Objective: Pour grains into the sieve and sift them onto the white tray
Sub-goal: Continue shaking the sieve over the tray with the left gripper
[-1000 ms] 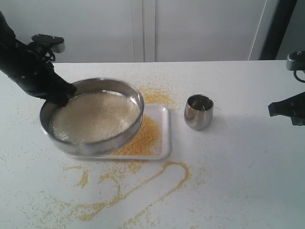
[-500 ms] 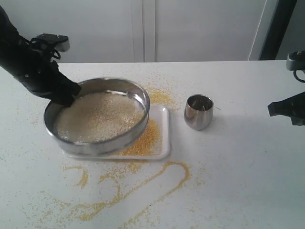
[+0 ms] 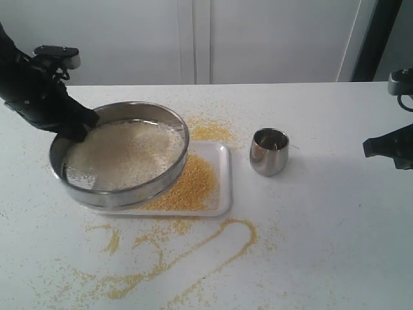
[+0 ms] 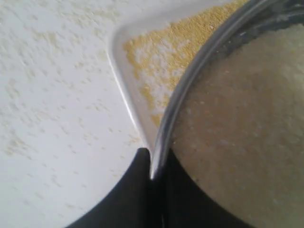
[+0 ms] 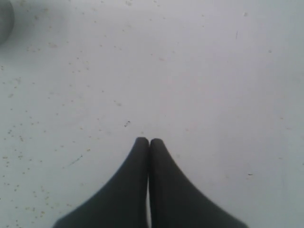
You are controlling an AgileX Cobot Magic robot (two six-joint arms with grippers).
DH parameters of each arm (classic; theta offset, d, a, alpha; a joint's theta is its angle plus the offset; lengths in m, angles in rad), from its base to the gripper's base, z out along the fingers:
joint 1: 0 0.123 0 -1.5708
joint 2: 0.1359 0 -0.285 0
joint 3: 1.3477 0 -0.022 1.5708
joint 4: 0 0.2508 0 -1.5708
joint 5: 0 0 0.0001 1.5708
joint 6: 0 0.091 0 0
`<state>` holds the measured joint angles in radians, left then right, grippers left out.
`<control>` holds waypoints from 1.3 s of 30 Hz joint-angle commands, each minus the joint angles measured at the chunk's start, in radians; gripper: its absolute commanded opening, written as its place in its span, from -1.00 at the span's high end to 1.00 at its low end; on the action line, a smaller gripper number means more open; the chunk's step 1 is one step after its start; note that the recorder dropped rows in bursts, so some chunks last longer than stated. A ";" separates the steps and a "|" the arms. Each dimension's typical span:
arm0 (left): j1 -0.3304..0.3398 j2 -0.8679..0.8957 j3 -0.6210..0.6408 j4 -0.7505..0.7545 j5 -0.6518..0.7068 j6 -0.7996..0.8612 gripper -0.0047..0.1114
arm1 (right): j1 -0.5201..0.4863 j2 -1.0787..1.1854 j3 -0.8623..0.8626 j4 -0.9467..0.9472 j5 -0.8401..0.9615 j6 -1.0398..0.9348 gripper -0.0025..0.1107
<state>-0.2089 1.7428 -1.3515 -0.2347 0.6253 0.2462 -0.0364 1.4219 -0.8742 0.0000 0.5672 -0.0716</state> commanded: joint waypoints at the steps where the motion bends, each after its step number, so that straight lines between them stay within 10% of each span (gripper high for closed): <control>1: -0.024 -0.025 -0.006 -0.060 0.129 0.450 0.92 | -0.004 -0.007 0.005 0.000 -0.011 0.001 0.96; 4: 0.021 -0.016 -0.006 -0.024 -0.013 -0.209 0.92 | -0.004 -0.007 0.005 0.000 -0.011 0.001 0.96; 6: -0.023 -0.026 -0.006 -0.151 0.103 0.468 0.92 | -0.004 -0.007 0.005 0.000 -0.011 0.001 0.96; 7: -0.027 -0.026 -0.006 -0.153 0.133 0.539 0.92 | -0.004 -0.007 0.005 0.000 -0.011 0.001 0.96; 9: 0.020 -0.016 -0.005 -0.082 -0.032 -0.145 0.92 | -0.004 -0.007 0.005 0.000 -0.011 0.001 0.96; 10: 0.027 -0.011 -0.005 -0.091 -0.036 -0.224 0.92 | -0.004 -0.007 0.005 0.000 -0.011 0.001 0.96; 13: -0.015 -0.020 0.007 -0.180 0.085 0.506 0.92 | -0.004 -0.007 0.005 0.000 -0.011 0.001 0.96; 16: 0.029 0.001 0.025 -0.128 -0.056 -0.127 0.92 | -0.004 -0.007 0.005 0.000 -0.011 0.001 0.96; 21: -0.025 -0.017 0.047 -0.184 -0.031 0.451 0.92 | -0.004 -0.007 0.005 0.000 -0.013 0.001 0.96; 25: 0.026 -0.006 0.049 -0.154 -0.136 -0.152 0.92 | -0.004 -0.007 0.005 0.000 -0.018 0.001 0.96; 29: -0.004 -0.029 0.072 -0.153 -0.023 0.490 0.92 | -0.004 -0.007 0.005 0.000 -0.018 0.001 0.96; 34: 0.061 -0.022 0.093 -0.162 -0.065 -0.114 0.92 | -0.004 -0.007 0.005 0.000 -0.016 0.001 0.96; 39: 0.004 -0.045 0.093 -0.307 0.027 0.525 0.92 | -0.004 -0.007 0.005 0.000 -0.016 0.001 0.96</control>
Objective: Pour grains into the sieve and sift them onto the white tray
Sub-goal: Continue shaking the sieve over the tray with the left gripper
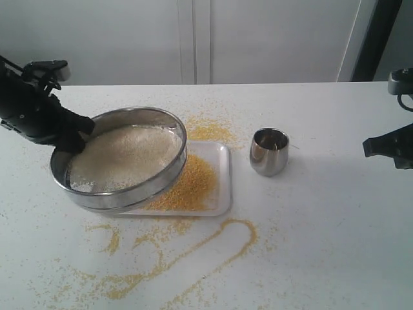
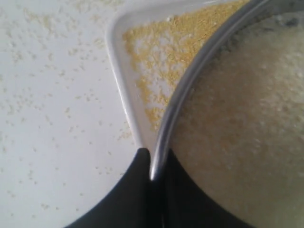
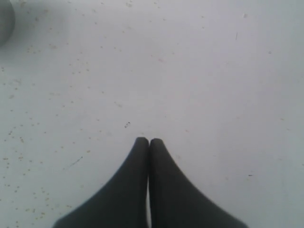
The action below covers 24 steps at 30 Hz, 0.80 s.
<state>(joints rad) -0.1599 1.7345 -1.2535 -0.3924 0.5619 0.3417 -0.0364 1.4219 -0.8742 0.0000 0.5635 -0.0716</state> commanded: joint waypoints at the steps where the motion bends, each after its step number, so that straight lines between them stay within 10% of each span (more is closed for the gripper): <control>1: -0.053 -0.041 -0.005 -0.152 0.104 0.535 0.92 | -0.004 -0.007 0.005 0.000 -0.013 0.001 0.96; 6: 0.017 -0.019 -0.007 -0.057 -0.093 -0.214 0.92 | -0.004 -0.007 0.005 0.000 -0.013 0.001 0.96; 10: -0.079 -0.033 -0.010 -0.015 0.066 0.322 0.92 | -0.004 -0.007 0.005 0.000 -0.013 0.001 0.96; 14: -0.046 -0.028 -0.014 0.187 -0.056 -0.261 0.92 | -0.004 -0.007 0.005 0.000 -0.013 0.001 0.96; 18: -0.107 -0.036 -0.014 0.139 0.017 0.209 0.92 | -0.004 -0.007 0.005 0.000 -0.013 0.001 0.96; 24: -0.020 -0.029 -0.014 0.169 -0.049 -0.218 0.92 | -0.004 -0.007 0.005 0.000 -0.011 0.001 0.96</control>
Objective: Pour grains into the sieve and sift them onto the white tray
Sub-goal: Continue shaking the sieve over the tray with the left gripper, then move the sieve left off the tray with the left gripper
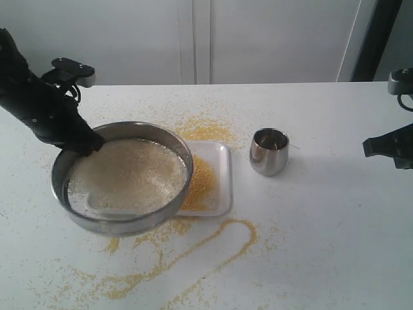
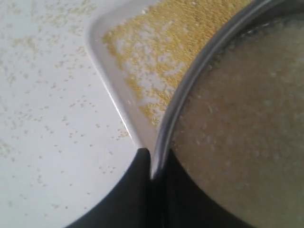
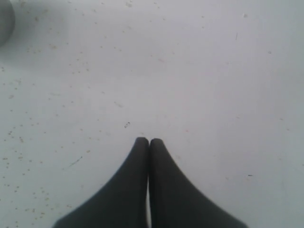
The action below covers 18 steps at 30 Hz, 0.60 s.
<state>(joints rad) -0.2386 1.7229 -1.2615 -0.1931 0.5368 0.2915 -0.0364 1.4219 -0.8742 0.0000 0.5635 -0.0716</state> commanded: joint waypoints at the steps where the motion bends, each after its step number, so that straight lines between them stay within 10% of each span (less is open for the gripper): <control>1: 0.069 -0.024 -0.006 -0.030 -0.005 -0.152 0.92 | -0.004 -0.007 0.005 0.000 -0.011 0.001 0.96; 18: 0.327 -0.118 0.087 -0.037 0.056 -0.156 0.92 | -0.004 -0.007 0.005 0.000 -0.013 0.001 0.96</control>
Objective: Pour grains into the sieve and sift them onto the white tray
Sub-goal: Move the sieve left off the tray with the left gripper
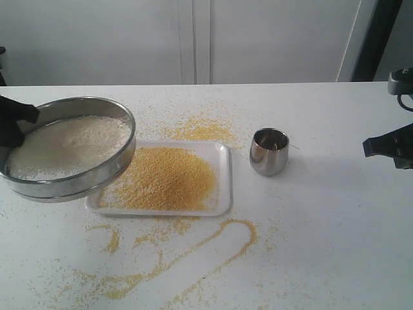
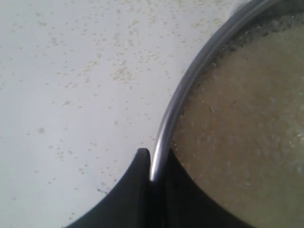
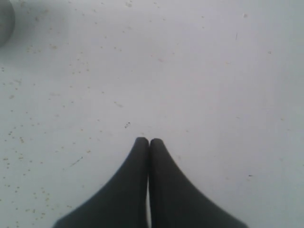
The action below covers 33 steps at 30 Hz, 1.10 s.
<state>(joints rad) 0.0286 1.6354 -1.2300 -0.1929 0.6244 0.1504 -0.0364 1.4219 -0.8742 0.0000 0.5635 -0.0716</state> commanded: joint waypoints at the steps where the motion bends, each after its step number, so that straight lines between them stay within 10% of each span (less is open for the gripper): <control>1: 0.080 -0.032 0.075 -0.040 -0.055 -0.015 0.92 | -0.004 -0.007 0.005 0.000 -0.013 0.001 0.96; 33: 0.248 -0.031 0.362 -0.039 -0.396 0.010 0.92 | -0.004 -0.007 0.005 0.000 -0.013 0.001 0.96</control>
<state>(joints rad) 0.2744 1.6210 -0.8704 -0.2023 0.2285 0.1648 -0.0364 1.4219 -0.8742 0.0000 0.5635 -0.0716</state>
